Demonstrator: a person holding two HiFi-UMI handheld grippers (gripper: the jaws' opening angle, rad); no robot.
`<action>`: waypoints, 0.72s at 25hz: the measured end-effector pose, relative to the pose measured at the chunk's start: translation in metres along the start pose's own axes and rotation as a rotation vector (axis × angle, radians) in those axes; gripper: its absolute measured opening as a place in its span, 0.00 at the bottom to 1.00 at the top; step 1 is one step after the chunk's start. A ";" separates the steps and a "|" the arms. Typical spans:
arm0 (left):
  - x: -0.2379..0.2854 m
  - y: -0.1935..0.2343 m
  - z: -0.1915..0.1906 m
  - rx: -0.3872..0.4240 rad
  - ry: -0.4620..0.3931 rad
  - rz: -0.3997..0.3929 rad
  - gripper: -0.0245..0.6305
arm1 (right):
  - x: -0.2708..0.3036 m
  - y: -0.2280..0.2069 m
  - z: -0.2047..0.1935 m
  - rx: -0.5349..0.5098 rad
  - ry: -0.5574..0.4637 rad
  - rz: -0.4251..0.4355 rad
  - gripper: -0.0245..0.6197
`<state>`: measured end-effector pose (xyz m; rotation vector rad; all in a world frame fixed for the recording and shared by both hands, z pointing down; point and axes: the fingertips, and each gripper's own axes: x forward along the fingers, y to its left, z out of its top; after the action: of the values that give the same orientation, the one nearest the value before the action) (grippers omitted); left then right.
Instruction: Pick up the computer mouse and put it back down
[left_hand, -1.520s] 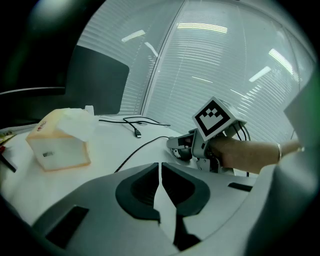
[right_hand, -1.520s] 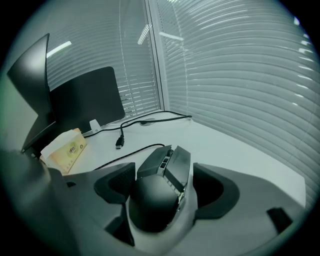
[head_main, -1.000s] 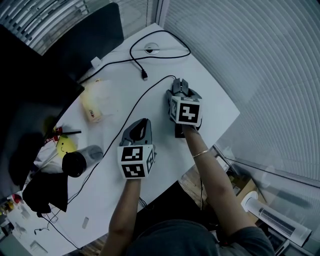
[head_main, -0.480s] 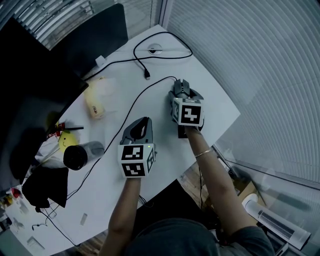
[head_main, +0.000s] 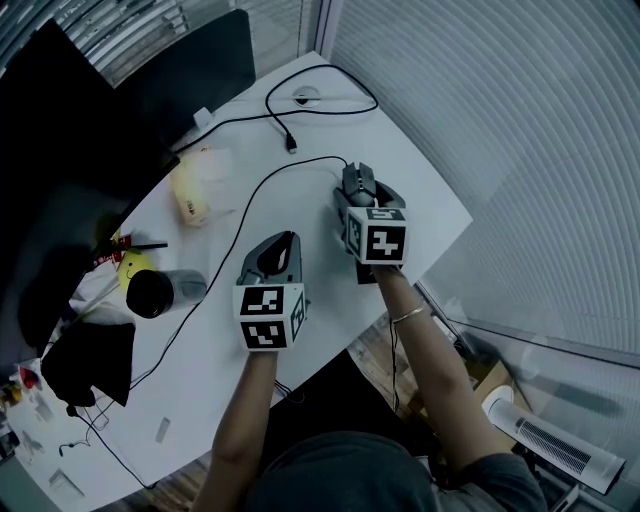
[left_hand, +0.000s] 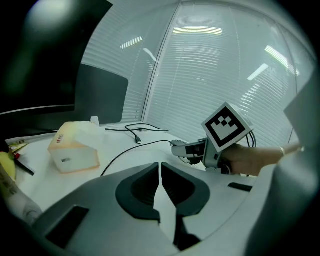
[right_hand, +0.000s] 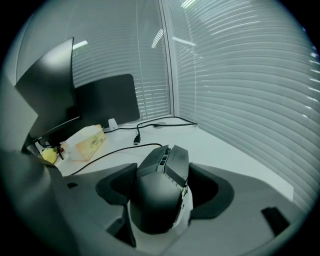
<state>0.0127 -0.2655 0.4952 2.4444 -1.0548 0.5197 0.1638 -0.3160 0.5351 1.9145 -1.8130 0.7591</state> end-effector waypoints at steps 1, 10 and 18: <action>-0.003 0.000 -0.001 0.003 -0.001 0.001 0.09 | -0.004 0.001 -0.001 -0.003 -0.003 0.004 0.53; -0.031 -0.006 -0.009 0.019 -0.017 0.006 0.09 | -0.040 0.014 -0.008 -0.074 -0.030 0.028 0.53; -0.059 -0.012 -0.018 0.050 -0.028 0.002 0.09 | -0.070 0.035 -0.025 -0.120 -0.048 0.055 0.53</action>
<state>-0.0192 -0.2141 0.4781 2.5006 -1.0677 0.5200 0.1248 -0.2489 0.5079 1.8279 -1.9014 0.6121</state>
